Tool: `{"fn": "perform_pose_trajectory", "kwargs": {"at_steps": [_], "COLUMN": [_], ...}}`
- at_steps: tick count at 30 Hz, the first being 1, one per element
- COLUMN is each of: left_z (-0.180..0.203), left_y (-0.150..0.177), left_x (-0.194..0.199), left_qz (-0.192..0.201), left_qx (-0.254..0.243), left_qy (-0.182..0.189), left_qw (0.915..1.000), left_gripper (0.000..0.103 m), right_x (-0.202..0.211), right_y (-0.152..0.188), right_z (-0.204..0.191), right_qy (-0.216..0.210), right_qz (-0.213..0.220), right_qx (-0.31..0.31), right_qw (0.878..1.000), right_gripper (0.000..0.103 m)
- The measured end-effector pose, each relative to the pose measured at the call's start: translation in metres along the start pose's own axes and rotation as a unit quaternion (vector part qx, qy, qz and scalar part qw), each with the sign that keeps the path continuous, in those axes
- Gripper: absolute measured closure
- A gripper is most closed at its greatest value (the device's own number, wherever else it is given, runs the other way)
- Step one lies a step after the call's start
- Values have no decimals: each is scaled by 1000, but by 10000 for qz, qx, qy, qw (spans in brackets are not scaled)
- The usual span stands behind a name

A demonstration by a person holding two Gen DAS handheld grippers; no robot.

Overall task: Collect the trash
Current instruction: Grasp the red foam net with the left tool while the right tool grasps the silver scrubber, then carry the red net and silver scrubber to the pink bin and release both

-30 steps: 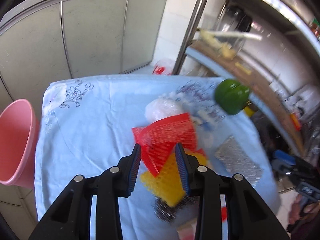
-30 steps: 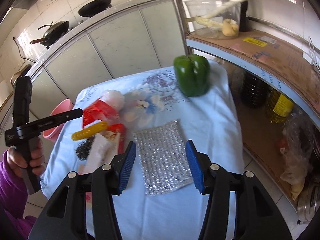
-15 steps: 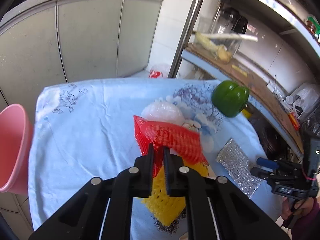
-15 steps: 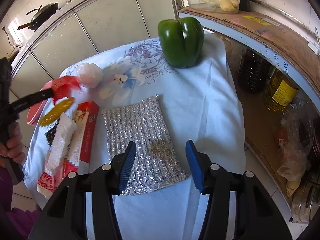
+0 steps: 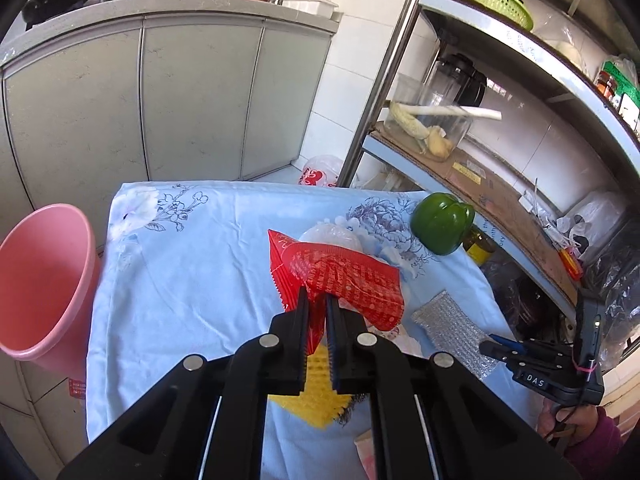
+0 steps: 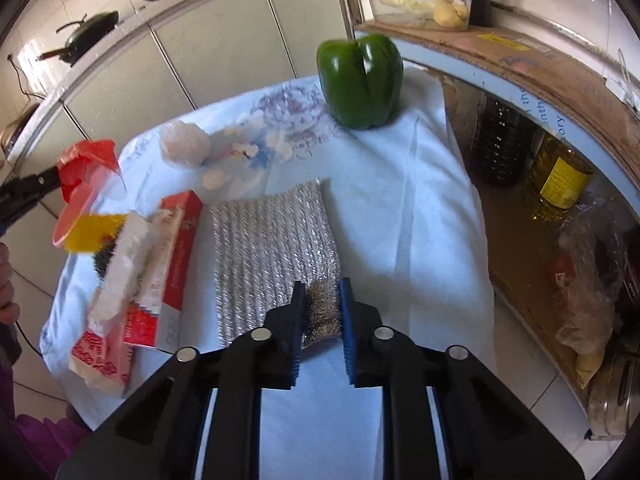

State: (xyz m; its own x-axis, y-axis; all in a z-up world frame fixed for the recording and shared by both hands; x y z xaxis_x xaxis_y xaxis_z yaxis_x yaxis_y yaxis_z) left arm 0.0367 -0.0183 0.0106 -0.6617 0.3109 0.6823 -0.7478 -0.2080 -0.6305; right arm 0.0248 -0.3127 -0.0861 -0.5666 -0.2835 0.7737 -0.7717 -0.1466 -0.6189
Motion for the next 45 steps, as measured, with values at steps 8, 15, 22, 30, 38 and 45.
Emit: {"fn": "perform_pose_trajectory", "kwargs": {"at_steps": [8,15,22,30,38,45], "left_z": [-7,-25,-62,-128,-209,-259], "left_y": [0,-4,-13,-26,-26,-25], "left_x": [30,55,80,109,130,117], "left_qz": [280,489,727,1044,1197,1010], "left_qx": [93,342,577,956,1362,1603], "left_qy": [49,32,-187,-655,-1447,-1862], "left_qw": [9996,9982,9955,9878,9727,9641], "left_gripper": [96,96,96,96,96,96], "right_x": [67,99,101,81,5,-51], "right_y": [-32,-77,-130,-191,-223,-222], "right_z": [-28,-64,-128,-219,-326,-386], "right_qy": [-41,-463,-824,-1633,-2357,-2352], "right_qz": [951,1495,1755,1888,1402,1027], "right_qx": [265,385,920,1345,1769,2117], "right_qw": [9951,9869,9767,9589,9453,9430], "right_gripper": [92,94,95,95,95,95]}}
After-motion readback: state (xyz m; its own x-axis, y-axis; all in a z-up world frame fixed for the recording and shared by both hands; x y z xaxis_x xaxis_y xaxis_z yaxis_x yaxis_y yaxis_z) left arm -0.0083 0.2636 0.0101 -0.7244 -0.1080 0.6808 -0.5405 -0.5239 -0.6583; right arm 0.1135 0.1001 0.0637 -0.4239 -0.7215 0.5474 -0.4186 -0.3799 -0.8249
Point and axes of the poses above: each gripper's, at about its wrist camera, not at the fingertips, and x roughly against the way its jaws point, z to its right, y to its underside, the point moved 4 cm from there along -x, roughly the way its jaws point, and after that the axes turned 10 degrees about x, right-handed, at the moved point
